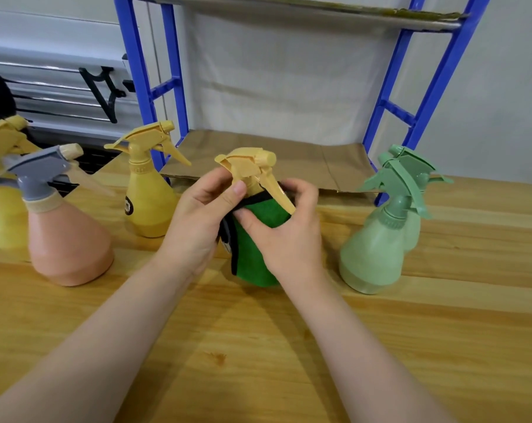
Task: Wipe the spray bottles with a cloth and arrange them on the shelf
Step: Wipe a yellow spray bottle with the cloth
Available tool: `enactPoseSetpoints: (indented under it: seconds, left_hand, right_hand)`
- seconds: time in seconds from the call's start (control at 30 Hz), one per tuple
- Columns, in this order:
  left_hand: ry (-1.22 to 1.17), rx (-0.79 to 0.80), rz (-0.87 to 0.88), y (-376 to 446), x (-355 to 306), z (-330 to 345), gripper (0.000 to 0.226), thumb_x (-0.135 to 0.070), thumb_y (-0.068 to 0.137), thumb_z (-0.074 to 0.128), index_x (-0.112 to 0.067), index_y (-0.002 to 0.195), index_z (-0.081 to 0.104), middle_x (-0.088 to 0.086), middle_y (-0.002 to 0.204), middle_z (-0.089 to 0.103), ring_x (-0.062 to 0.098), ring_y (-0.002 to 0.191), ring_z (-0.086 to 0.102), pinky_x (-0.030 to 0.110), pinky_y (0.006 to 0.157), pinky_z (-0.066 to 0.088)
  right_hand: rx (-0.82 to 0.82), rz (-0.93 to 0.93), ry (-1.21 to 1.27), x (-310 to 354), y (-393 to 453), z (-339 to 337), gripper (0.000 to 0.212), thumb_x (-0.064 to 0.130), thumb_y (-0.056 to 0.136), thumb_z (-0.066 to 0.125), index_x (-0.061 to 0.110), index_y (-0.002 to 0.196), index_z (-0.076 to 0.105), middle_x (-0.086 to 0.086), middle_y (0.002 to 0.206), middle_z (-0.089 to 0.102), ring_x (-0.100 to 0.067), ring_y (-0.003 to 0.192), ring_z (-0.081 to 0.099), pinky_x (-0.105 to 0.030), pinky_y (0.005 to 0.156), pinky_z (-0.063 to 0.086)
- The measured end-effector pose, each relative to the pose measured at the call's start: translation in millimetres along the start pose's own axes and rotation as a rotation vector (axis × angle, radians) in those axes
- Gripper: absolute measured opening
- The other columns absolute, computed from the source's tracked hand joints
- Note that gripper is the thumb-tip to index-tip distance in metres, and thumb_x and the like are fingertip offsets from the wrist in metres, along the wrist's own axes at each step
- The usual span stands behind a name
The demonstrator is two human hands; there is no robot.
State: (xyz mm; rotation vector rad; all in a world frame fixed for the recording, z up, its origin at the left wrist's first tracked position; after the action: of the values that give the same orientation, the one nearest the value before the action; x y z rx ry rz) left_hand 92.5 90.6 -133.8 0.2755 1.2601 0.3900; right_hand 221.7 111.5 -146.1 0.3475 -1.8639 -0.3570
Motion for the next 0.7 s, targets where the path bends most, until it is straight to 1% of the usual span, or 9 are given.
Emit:
enactPoseSetpoints:
  seconds: [0.03,0.1,0.17,0.27,0.3,0.37,0.53,0.63,0.7]
  left_hand:
    - [-0.002,-0.01,0.007,0.0,-0.2,0.7,0.028,-0.017,0.09,0.058,-0.009,0.116,0.065,0.001,0.106,0.071,0.018,0.107,0.064,0.029,0.091,0.051]
    - [0.024,-0.022,0.012,0.0,-0.1,0.3,0.03,-0.016,0.091,0.058,-0.007,0.119,0.064,0.002,0.108,0.071,0.019,0.109,0.064,0.03,0.092,0.05]
    - [0.096,-0.014,0.015,0.1,1.7,-1.6,0.028,-0.015,0.093,0.059,-0.009,0.121,0.064,0.004,0.113,0.07,0.021,0.114,0.063,0.033,0.095,0.049]
    - [0.186,0.018,0.001,-1.2,5.2,-2.5,0.025,-0.019,0.092,0.059,-0.016,0.115,0.069,0.004,0.112,0.071,0.021,0.111,0.064,0.036,0.094,0.048]
    - [0.192,0.031,-0.007,-1.5,6.0,-1.9,0.024,-0.02,0.092,0.059,-0.018,0.113,0.069,0.004,0.113,0.071,0.022,0.111,0.064,0.036,0.094,0.048]
    - [0.192,0.054,-0.01,-1.1,5.6,-2.2,0.024,-0.021,0.091,0.06,-0.019,0.113,0.07,0.005,0.114,0.07,0.023,0.113,0.063,0.036,0.095,0.048]
    - [0.126,0.099,-0.011,-0.2,2.2,-3.9,0.029,-0.013,0.093,0.055,-0.007,0.12,0.064,0.008,0.114,0.069,0.026,0.113,0.062,0.034,0.094,0.048]
    - [0.041,0.065,-0.038,-1.4,0.1,0.1,0.027,-0.014,0.094,0.056,-0.009,0.119,0.065,0.005,0.108,0.071,0.021,0.108,0.064,0.03,0.09,0.051]
    - [-0.044,0.004,-0.073,-0.9,-2.5,0.8,0.028,-0.016,0.09,0.056,-0.012,0.116,0.066,0.001,0.102,0.072,0.015,0.103,0.066,0.026,0.086,0.052]
  right_hand:
    - [-0.04,-0.022,-0.025,0.8,-2.0,0.4,0.07,0.048,0.068,0.084,0.026,0.123,0.048,0.012,0.119,0.058,-0.005,0.111,0.055,-0.027,0.092,0.049]
    - [-0.081,-0.13,-0.138,1.7,-4.5,3.2,0.061,0.05,0.076,0.076,0.023,0.126,0.054,0.007,0.127,0.058,-0.01,0.121,0.051,-0.033,0.101,0.045]
    - [-0.04,-0.223,-0.253,-1.0,-5.6,8.5,0.052,0.048,0.086,0.062,0.022,0.13,0.053,0.005,0.13,0.056,-0.015,0.125,0.047,-0.039,0.105,0.042]
    - [0.086,-0.178,-0.199,-1.7,-9.0,16.7,0.036,0.04,0.093,0.048,0.023,0.124,0.049,0.008,0.113,0.057,-0.015,0.108,0.056,-0.043,0.093,0.05]
    - [0.103,-0.178,-0.167,-2.4,-9.2,17.6,0.035,0.039,0.092,0.046,0.022,0.123,0.049,0.006,0.111,0.058,-0.016,0.106,0.057,-0.043,0.091,0.051]
    - [0.106,-0.213,-0.138,-2.9,-7.4,15.4,0.037,0.034,0.091,0.048,0.018,0.124,0.05,0.003,0.114,0.058,-0.016,0.107,0.056,-0.044,0.093,0.049]
    - [0.1,-0.287,-0.101,-0.1,-1.5,7.4,0.041,0.032,0.086,0.052,0.014,0.123,0.055,0.002,0.113,0.062,-0.015,0.106,0.058,-0.039,0.093,0.049]
    - [0.132,-0.253,-0.099,-3.3,0.7,6.0,0.048,0.039,0.082,0.051,0.015,0.123,0.056,0.004,0.113,0.063,-0.014,0.106,0.059,-0.039,0.091,0.049]
    - [0.165,-0.249,-0.14,-6.7,1.3,5.6,0.055,0.043,0.081,0.05,0.016,0.128,0.053,0.004,0.117,0.061,-0.012,0.11,0.057,-0.038,0.094,0.048]
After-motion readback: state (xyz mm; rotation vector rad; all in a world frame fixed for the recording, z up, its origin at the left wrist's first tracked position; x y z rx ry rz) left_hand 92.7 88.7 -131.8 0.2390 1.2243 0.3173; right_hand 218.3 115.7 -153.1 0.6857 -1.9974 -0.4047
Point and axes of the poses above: each hand's wrist, its own y-axis towards the middle knuckle, its own z-axis out of the palm, x = y × z, the point moved 1 cm from there along y, towards the middle knuckle
